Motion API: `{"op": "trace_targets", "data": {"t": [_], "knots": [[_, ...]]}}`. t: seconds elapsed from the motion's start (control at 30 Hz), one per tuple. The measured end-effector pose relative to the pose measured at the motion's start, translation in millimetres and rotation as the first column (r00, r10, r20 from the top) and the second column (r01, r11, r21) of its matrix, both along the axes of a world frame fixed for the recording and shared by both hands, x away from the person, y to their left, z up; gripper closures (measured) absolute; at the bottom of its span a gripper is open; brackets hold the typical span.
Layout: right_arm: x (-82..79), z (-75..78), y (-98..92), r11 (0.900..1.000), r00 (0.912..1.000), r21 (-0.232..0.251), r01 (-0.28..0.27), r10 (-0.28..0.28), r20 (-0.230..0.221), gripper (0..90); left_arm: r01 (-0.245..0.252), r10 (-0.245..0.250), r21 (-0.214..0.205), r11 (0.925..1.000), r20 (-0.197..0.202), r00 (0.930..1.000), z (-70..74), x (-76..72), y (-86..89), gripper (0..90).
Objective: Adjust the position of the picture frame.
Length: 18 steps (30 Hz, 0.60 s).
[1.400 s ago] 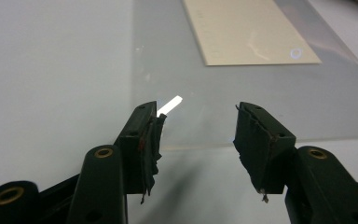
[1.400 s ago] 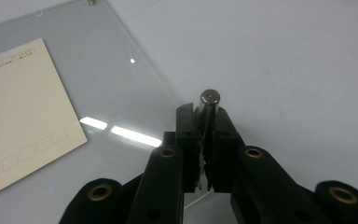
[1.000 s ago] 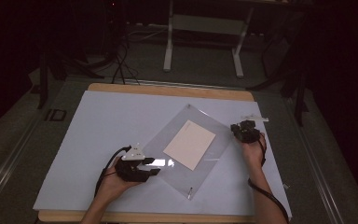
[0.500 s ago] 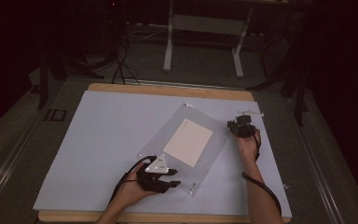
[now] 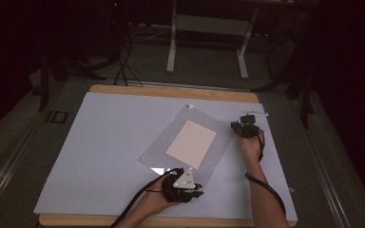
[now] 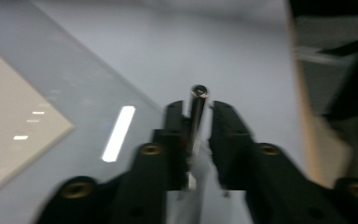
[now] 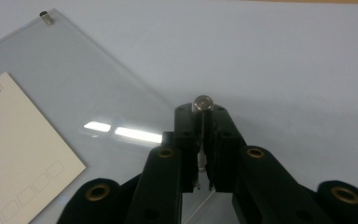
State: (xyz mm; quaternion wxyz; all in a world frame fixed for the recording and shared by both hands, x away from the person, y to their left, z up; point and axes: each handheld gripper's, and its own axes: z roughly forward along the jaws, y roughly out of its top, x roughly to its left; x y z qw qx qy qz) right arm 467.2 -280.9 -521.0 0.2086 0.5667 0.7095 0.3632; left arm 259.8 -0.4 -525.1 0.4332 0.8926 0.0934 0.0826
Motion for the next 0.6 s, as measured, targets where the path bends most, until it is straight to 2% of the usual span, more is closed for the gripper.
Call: {"op": "trace_targets", "data": {"t": [0.03, 0.07, 0.1, 0.17, 0.33, 0.4, 0.53, 0.6], "knots": [[0.6, -0.1, 0.3, 1.0, 1.0, 0.002, 0.003, -0.003, -0.002, 83.9, 0.005, -0.006, -0.008, 1.0, -0.005, 1.0, 0.0, 1.3, -0.3, 82.8], [1.3, 0.2, 0.9, 1.0, 1.0, 0.004, 0.007, -0.007, -0.003, 83.9, 0.005, -0.005, -0.006, 1.0, 0.016, 0.9999, -0.3, -0.1, -0.9, 83.5], [2.1, 0.5, 1.4, 1.0, 1.0, 0.002, 0.008, -0.008, -0.003, 83.9, 0.0, 0.0, 0.008, 1.0, 0.057, 0.9984, 0.0, -3.8, -2.1, 83.4], [3.1, 1.6, 3.2, 1.0, 1.0, -0.005, 0.006, -0.006, -0.004, 84.0, -0.016, 0.01, 0.05, 0.9986, 0.134, 0.9909, 2.8, -10.9, -5.5, 82.8], [7.8, 7.7, 12.3, 0.9999, 0.9999, -0.001, -0.014, 0.014, 0.007, 83.8, -0.032, 0.026, 0.043, 0.9986, 0.137, 0.9902, 9.5, -13.2, -1.5, 82.5], [10.8, 13.5, 21.8, 0.9989, 0.9987, -0.002, -0.048, 0.048, 0.016, 83.6, -0.03, 0.023, 0.045, 0.9985, 0.145, 0.9892, 13.2, -16.6, 0.7, 82.5], [20.4, 24.2, 53.0, 0.9946, 0.9944, -0.005, -0.103, 0.104, 0.02, 83.5, -0.042, 0.033, 0.053, 0.9977, 0.161, 0.9864, 23.8, -23.3, 6.0, 82.2], [24.7, 28.5, 72.8, 0.9923, 0.9923, 0.016, -0.123, 0.122, 0.021, 83.3, -0.046, 0.038, 0.048, 0.9978, 0.164, 0.9858, 27.6, -26.1, 9.3, 82.2]]}}
